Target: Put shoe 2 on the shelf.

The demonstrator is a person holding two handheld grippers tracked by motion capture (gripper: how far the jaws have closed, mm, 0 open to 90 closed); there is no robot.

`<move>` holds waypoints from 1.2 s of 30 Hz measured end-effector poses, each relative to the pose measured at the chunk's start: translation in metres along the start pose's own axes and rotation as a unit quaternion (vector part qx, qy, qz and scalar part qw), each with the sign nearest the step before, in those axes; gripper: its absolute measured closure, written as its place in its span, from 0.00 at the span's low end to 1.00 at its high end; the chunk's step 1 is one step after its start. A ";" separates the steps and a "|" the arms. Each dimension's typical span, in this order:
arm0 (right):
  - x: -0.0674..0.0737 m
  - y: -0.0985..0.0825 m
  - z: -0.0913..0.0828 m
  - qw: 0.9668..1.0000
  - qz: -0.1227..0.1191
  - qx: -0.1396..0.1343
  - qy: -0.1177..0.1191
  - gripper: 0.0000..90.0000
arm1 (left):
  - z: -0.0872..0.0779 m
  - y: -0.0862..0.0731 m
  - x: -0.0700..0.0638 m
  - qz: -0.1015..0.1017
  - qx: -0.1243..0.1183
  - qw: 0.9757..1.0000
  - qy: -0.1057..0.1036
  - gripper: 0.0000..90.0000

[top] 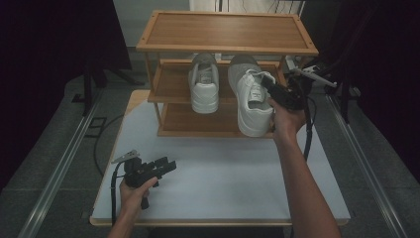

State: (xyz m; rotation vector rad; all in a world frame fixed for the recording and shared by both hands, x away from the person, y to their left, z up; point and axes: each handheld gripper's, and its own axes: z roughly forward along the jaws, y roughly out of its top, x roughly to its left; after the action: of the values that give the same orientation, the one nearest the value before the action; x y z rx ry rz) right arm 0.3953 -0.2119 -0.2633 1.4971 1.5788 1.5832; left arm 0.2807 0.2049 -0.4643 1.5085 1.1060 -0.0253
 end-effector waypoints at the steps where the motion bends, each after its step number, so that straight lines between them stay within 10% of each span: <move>1: 0.000 0.000 0.002 1.000 0.001 0.001 0.000 0.91 | 0.000 0.000 0.000 0.000 0.000 1.000 0.000 0.45; 26: 0.014 -0.004 0.059 0.999 0.028 0.001 -0.036 0.89 | -0.002 0.000 0.001 -0.002 -0.004 1.000 -0.001 0.45; 36: 0.009 -0.007 0.073 0.999 0.034 0.019 -0.005 0.74 | -0.001 -0.001 0.001 0.000 -0.003 1.000 -0.001 0.45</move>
State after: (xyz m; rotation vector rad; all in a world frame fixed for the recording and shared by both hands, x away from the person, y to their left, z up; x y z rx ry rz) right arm 0.4542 -0.1717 -0.2842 1.5917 1.5759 1.5879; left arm 0.2807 0.2060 -0.4654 1.5027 1.1037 -0.0251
